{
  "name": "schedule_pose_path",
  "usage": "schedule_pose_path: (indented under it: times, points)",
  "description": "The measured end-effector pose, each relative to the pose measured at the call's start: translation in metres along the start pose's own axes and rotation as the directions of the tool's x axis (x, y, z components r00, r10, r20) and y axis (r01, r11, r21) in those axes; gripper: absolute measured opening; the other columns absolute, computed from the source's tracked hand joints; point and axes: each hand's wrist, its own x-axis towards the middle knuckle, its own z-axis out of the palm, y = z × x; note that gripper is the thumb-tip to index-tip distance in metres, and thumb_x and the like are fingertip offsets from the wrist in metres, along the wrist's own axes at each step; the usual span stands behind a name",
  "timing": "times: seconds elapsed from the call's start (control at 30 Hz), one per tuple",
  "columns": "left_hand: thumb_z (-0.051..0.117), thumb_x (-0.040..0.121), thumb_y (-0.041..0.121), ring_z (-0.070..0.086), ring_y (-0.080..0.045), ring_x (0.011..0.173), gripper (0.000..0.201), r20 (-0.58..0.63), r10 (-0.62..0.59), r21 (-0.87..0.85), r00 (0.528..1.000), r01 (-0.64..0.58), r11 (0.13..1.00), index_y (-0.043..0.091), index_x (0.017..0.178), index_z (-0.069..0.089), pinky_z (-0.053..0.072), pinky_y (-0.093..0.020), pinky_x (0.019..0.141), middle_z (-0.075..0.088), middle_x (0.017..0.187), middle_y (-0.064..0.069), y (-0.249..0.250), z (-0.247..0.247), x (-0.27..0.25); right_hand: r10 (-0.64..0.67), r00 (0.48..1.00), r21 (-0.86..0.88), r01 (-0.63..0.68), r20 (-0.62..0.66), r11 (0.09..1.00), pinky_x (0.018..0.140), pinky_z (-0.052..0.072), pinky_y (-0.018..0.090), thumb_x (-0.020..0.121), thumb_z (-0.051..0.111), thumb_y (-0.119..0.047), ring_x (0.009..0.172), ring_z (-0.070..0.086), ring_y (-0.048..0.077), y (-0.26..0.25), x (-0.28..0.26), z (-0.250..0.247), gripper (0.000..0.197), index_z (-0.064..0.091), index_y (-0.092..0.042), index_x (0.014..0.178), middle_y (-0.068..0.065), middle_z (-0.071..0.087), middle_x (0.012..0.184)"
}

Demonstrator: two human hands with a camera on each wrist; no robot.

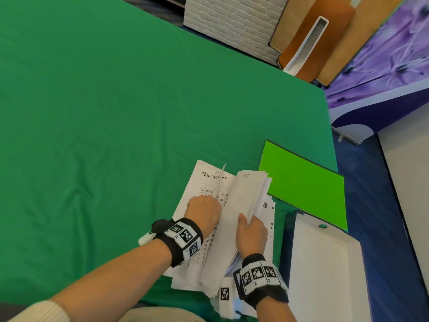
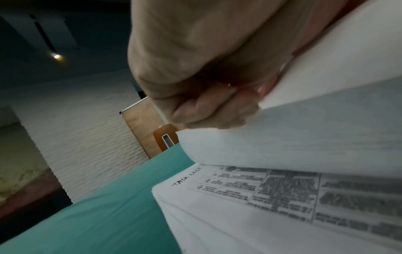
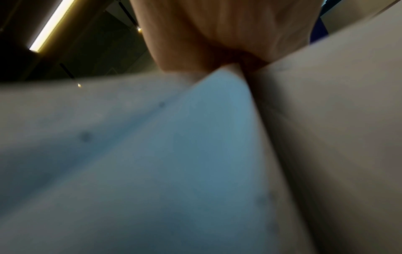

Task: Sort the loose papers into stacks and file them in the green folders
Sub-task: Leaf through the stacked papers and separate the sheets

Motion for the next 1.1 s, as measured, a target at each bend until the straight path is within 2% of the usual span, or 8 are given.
schedule_pose_path:
  times: [0.27,0.37,0.5,0.57,0.63,0.73,0.93,1.1]
  points:
    - [0.037,0.100,0.040,0.049,-0.028,0.109,0.037,0.090,-0.256,-0.505,0.963,0.265,0.821,0.016,0.123,0.054,0.047,-0.042,0.091,0.050,0.120,-0.011,-0.008,0.036,0.001,-0.010,1.000,-0.007,0.010,0.004,1.000,0.090,0.044,0.033,0.100,0.048,-0.027,0.106,0.060,0.034,0.000,0.001,-0.003,0.033,0.064,-0.002,0.114,0.016,0.066,0.115]
    - [0.019,0.094,0.068,0.052,-0.031,0.113,0.068,0.150,-0.332,-0.746,0.931,0.327,0.580,0.022,0.096,0.070,0.043,-0.049,0.098,0.056,0.121,-0.012,-0.011,0.047,0.002,-0.004,1.000,-0.008,0.004,0.008,1.000,0.092,0.044,0.035,0.100,0.048,-0.028,0.107,0.059,0.035,0.001,0.001,-0.001,0.034,0.064,-0.002,0.114,0.018,0.066,0.115]
    - [0.016,0.099,0.062,0.061,-0.018,0.084,0.073,0.189,-0.293,-0.940,0.937,0.259,0.222,0.026,0.082,0.078,0.042,-0.027,0.078,0.063,0.092,0.005,-0.012,0.045,0.005,0.002,1.000,-0.007,-0.002,0.005,1.000,0.092,0.043,0.036,0.099,0.048,-0.027,0.106,0.058,0.034,-0.001,0.000,0.000,0.031,0.064,-0.003,0.109,0.017,0.066,0.112]
    - [0.035,0.102,0.049,0.053,-0.014,0.064,0.053,0.217,-0.286,-0.867,0.934,0.318,0.383,0.020,0.078,0.071,0.042,-0.026,0.066,0.056,0.078,0.002,-0.015,0.047,0.007,0.002,1.000,-0.005,-0.002,0.008,1.000,0.089,0.042,0.034,0.100,0.048,-0.027,0.103,0.059,0.034,-0.001,0.000,-0.001,0.030,0.064,-0.003,0.106,0.017,0.066,0.109]
    - [0.053,0.097,0.039,0.055,-0.017,0.085,0.027,0.254,-0.409,-0.693,0.876,0.460,0.555,0.013,0.094,0.060,0.045,-0.031,0.077,0.053,0.097,-0.004,-0.016,0.050,0.009,0.000,1.000,-0.004,0.000,0.008,1.000,0.088,0.043,0.033,0.100,0.048,-0.027,0.103,0.059,0.033,0.000,0.001,-0.002,0.030,0.064,-0.002,0.106,0.017,0.067,0.108]
    - [0.068,0.087,0.035,0.047,-0.024,0.110,0.049,0.316,-0.513,-0.585,0.798,0.589,0.557,0.006,0.120,0.045,0.046,-0.034,0.086,0.043,0.122,-0.011,-0.015,0.050,0.012,0.001,1.000,-0.004,-0.001,0.003,1.000,0.090,0.044,0.034,0.100,0.048,-0.028,0.102,0.060,0.032,0.002,0.002,-0.002,0.032,0.065,-0.002,0.108,0.017,0.067,0.109]
    - [0.067,0.089,0.027,0.057,-0.021,0.091,0.036,0.301,-0.506,-0.581,0.808,0.576,0.575,0.005,0.113,0.051,0.051,-0.030,0.072,0.059,0.115,-0.012,-0.016,0.061,0.020,0.008,1.000,0.008,-0.008,0.005,1.000,0.090,0.044,0.034,0.100,0.048,-0.027,0.103,0.060,0.033,0.002,0.002,-0.002,0.032,0.064,-0.001,0.110,0.017,0.067,0.112]
    - [0.074,0.083,0.035,0.046,-0.023,0.112,0.056,0.276,-0.571,-0.481,0.773,0.625,0.615,0.008,0.122,0.043,0.046,-0.035,0.086,0.044,0.123,-0.010,-0.010,0.057,0.022,-0.004,1.000,0.006,0.004,0.004,1.000,0.090,0.044,0.032,0.100,0.048,-0.026,0.105,0.060,0.033,0.002,0.002,-0.002,0.032,0.064,-0.001,0.112,0.017,0.066,0.113]
